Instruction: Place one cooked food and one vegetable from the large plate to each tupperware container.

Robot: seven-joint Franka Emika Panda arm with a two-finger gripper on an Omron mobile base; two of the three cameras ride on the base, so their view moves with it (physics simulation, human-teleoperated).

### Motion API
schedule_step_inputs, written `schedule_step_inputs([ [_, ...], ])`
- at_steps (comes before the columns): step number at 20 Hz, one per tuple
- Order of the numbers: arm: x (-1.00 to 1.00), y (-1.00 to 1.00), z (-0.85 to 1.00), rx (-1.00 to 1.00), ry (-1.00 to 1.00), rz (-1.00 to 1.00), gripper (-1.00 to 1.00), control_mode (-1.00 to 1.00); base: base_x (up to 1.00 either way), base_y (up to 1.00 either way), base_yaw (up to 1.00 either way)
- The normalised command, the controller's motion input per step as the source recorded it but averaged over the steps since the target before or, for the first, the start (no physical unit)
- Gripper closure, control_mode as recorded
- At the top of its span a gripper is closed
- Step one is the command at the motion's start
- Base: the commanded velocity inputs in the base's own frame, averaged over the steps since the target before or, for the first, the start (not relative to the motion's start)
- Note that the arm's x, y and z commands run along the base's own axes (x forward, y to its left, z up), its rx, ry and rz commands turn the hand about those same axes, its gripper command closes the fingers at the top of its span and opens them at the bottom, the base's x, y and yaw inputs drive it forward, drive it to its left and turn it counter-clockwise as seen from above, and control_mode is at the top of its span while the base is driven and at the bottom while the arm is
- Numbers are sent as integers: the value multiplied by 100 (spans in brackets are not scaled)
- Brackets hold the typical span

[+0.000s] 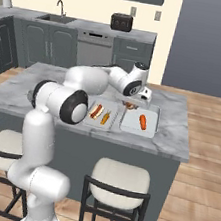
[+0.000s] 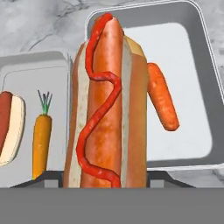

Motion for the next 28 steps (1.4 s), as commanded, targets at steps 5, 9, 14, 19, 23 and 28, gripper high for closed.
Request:
schedule_step_inputs([
  [5, 35, -6, -48, -19, 1, 7, 100, -100, 0, 0, 0],
  [9, 5, 0, -48, -12, -1, 12, 100, -100, 0, 0, 0],
  [14, 15, 0, -38, 0, 0, 8, 100, -100, 0, 0, 0],
  [19, 14, 0, -33, 0, 0, 9, 100, -100, 0, 0, 0],
  [23, 9, 0, -23, 0, 1, 8, 100, -100, 0, 0, 0],
  [28, 1, 0, -16, 0, 6, 4, 100, -100, 0, 0, 0],
])
